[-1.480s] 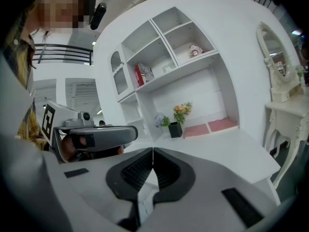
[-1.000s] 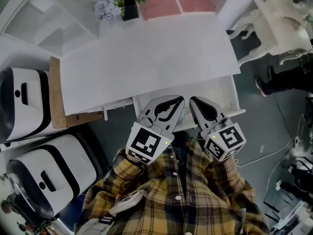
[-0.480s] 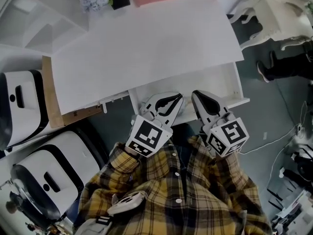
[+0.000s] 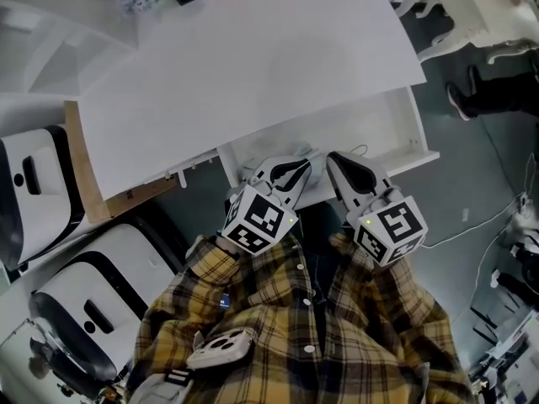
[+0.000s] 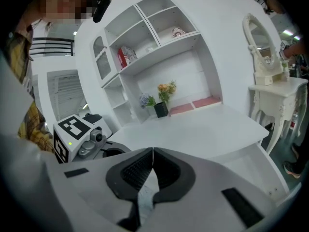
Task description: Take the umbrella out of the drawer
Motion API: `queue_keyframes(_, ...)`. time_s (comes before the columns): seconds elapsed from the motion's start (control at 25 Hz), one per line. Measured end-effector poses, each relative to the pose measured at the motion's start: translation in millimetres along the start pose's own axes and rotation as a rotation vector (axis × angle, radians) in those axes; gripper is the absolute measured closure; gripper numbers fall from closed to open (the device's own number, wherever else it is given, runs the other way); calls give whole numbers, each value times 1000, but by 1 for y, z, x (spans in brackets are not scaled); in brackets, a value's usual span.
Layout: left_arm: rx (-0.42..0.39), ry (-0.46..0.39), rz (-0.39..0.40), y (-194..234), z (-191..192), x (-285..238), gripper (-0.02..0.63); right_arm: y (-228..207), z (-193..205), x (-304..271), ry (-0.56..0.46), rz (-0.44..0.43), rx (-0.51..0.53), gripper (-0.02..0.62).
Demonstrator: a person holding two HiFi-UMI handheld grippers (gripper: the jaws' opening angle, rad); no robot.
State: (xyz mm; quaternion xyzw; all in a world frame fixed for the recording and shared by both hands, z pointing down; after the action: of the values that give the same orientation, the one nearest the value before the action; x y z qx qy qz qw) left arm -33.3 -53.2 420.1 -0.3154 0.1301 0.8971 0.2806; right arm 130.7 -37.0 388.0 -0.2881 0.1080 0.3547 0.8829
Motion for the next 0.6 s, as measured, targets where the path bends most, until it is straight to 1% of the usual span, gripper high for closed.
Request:
queue_keyframes(0.12,-4,44,18,0,11,-8,581,-1,7,-1,16,-6,-6,577)
queue_keyframes(0.32,3,91,-2,4,25,-19,581,-7,17,-4,36,-9,-17,577)
queue_keyframes(0.52,-20,127,-9,4,35,-25,578,-9,23,-7,43,-9,-27,577)
queue_keyframes(0.6,-25,144,-6,6,39,-27,565,-11,25,-9,44,-7,-29,577)
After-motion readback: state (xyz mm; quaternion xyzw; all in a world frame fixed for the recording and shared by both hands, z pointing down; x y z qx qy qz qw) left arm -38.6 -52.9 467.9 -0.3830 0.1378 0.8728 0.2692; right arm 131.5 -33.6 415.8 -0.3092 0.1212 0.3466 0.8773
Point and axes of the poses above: the fingertips, and each gripper's own axes: x backward along the fingers, y to its left, z out of its underside, the point moved 10 cm from there along x, backward along the fingers, and after that the axes turned 9 degrees about -z, right-handed, at the moved point
